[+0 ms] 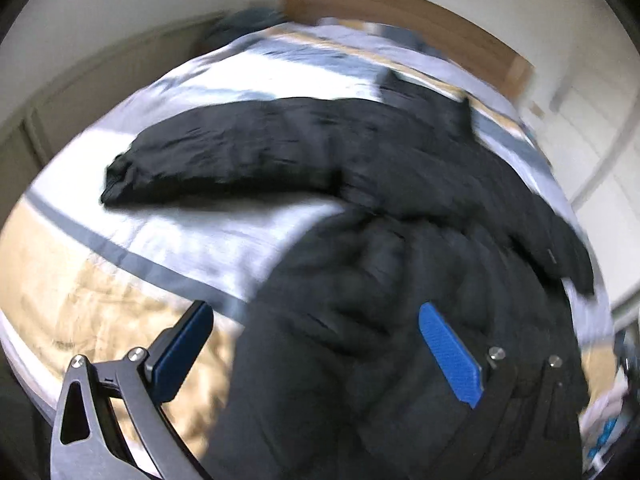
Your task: Fold large clothes
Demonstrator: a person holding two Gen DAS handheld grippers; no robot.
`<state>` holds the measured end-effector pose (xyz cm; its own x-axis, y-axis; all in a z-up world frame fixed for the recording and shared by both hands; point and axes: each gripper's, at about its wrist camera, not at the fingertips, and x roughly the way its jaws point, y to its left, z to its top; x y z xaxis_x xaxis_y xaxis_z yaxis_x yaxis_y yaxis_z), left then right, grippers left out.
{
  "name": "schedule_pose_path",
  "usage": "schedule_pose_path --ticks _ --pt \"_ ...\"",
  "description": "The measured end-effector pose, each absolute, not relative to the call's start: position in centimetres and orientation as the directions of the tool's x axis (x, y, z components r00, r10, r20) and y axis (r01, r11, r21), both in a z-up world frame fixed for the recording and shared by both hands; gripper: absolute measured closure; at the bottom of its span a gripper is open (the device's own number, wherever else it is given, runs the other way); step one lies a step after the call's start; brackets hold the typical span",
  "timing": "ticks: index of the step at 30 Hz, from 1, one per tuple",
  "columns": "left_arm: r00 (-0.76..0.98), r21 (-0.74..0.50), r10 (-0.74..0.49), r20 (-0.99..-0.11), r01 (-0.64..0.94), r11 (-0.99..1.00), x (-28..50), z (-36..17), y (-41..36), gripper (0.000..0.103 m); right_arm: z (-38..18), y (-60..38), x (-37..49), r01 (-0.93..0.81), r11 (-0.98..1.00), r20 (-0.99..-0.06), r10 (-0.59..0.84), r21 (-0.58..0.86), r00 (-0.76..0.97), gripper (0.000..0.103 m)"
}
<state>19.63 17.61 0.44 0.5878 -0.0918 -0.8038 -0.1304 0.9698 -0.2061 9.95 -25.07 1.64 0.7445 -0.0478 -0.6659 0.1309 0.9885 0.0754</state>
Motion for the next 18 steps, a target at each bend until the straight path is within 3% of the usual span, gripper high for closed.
schedule_pose_path --ticks 10,18 --pt "0.619 -0.474 -0.123 -0.776 -0.443 0.761 28.5 -6.6 33.8 0.001 2.5 -25.5 16.2 0.15 0.988 -0.639 -0.092 0.037 0.764 0.001" --pt "0.664 -0.595 -0.132 -0.736 -0.543 0.593 31.3 -11.1 38.5 0.001 0.0 -25.8 18.5 0.164 0.986 -0.685 -0.106 0.019 0.72 0.001"
